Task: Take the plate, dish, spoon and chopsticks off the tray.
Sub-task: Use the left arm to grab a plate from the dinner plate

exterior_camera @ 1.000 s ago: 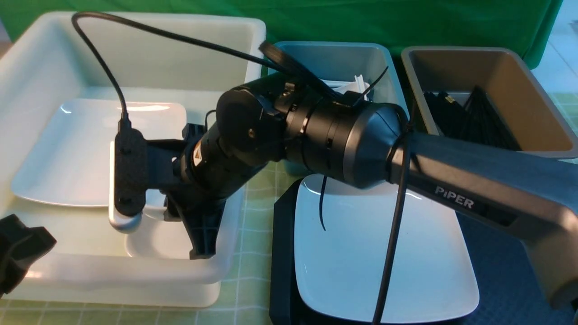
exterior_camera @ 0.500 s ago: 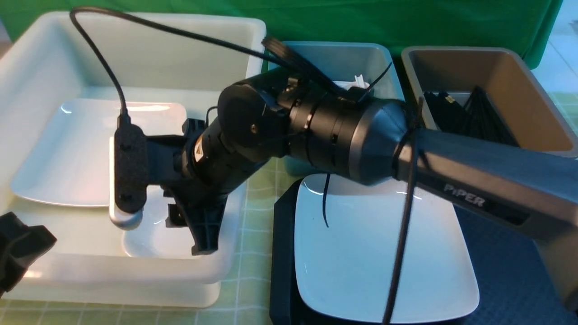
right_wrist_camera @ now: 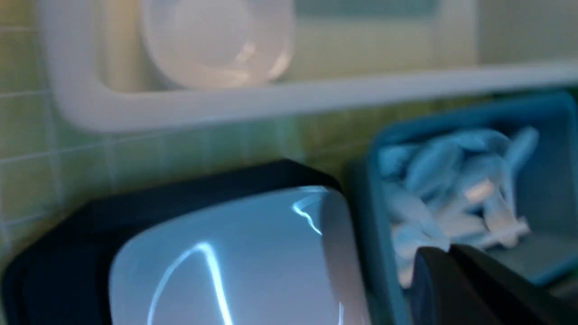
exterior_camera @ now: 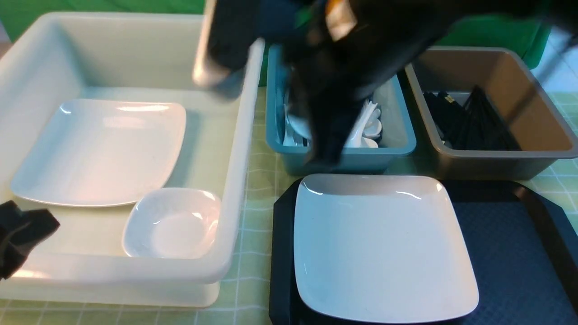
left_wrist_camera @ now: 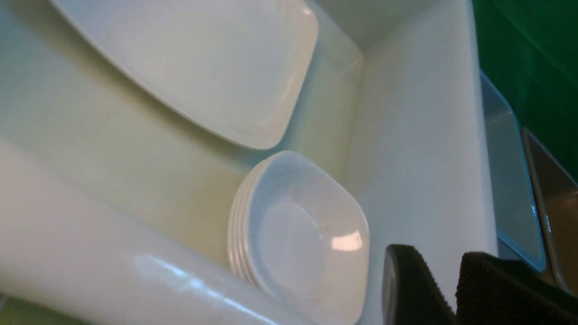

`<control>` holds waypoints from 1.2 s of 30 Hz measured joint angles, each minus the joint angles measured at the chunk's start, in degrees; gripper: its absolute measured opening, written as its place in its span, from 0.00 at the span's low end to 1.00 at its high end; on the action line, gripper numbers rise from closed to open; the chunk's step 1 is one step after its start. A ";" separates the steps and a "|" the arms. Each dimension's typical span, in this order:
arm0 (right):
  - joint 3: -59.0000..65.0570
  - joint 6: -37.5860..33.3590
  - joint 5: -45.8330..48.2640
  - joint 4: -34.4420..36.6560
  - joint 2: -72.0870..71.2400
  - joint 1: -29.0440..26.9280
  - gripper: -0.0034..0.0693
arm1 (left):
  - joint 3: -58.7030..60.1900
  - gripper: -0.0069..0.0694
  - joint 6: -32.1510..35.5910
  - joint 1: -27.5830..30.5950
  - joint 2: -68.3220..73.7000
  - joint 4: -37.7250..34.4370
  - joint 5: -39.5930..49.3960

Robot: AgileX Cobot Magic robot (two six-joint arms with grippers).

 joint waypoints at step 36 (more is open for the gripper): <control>58.74 31.45 -4.22 -3.32 -65.51 -12.23 0.05 | -25.51 0.32 -18.73 -52.50 54.24 -0.85 9.79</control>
